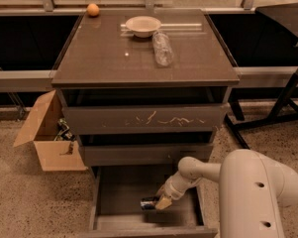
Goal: Place redbull can into bottom drawer
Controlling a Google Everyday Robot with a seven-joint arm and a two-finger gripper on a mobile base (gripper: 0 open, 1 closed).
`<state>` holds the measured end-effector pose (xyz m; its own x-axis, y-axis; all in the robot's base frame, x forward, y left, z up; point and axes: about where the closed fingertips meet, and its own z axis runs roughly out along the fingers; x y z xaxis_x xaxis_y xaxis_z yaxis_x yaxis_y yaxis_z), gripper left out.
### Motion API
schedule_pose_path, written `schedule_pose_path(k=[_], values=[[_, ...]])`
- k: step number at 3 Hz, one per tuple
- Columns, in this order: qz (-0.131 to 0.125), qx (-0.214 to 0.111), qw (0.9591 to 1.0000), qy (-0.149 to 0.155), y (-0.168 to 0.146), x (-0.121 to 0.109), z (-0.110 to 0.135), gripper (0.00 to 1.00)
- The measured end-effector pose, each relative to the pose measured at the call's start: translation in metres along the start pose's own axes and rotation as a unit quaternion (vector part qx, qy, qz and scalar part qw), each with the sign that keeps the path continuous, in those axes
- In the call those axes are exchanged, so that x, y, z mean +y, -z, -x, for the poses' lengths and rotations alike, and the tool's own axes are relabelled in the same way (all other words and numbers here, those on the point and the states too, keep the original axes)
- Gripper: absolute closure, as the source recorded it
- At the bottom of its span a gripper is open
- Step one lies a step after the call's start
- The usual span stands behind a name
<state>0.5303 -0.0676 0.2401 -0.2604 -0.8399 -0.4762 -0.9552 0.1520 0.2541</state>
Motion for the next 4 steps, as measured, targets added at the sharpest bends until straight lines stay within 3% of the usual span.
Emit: schedule_pose_path(k=[2, 3, 4], values=[[0.006, -0.024, 0.9994, -0.024, -0.006, -0.027, -0.013, 0.14], [-0.009, -0.033, 0.9987, -0.039, 0.006, -0.033, -0.022, 0.0], [-0.041, -0.041, 0.9968, -0.054, 0.034, -0.035, -0.034, 0.0]])
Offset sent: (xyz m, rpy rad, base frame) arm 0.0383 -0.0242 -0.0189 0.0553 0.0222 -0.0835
